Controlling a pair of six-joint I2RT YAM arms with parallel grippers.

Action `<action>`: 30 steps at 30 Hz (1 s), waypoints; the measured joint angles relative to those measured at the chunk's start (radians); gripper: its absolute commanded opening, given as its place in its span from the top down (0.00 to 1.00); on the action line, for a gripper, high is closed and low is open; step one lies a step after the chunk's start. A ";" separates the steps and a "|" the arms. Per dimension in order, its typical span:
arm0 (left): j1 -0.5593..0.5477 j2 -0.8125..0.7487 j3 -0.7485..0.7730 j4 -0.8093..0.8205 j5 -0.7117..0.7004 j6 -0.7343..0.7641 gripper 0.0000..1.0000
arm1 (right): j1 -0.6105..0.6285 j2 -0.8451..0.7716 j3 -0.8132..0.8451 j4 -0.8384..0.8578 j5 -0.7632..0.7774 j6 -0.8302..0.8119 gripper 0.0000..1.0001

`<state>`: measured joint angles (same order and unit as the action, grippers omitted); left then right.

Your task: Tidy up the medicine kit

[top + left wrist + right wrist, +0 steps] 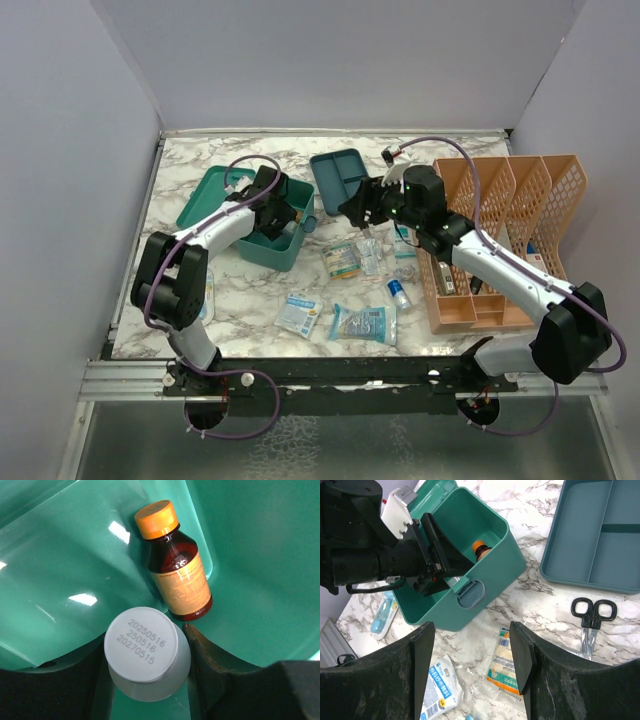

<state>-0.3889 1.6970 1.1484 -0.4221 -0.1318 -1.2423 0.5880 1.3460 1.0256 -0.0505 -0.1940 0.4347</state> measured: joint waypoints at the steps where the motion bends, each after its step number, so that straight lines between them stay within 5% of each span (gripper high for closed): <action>1: 0.000 0.008 0.006 -0.001 0.000 -0.006 0.46 | 0.000 0.005 0.000 -0.004 0.000 0.005 0.39; 9: 0.000 0.094 0.028 0.002 0.016 -0.022 0.33 | 0.000 0.029 0.004 -0.016 0.002 0.018 0.39; 20: 0.000 0.123 0.074 0.002 0.013 0.019 0.35 | 0.000 0.038 0.004 -0.020 0.003 0.041 0.39; 30: 0.000 0.121 0.107 -0.014 -0.021 0.063 0.19 | 0.000 0.062 0.016 -0.040 0.030 0.042 0.40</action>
<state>-0.3885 1.8175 1.2552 -0.4362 -0.1524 -1.1793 0.5884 1.4082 1.0412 -0.0906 -0.1642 0.4770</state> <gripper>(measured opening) 0.766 0.607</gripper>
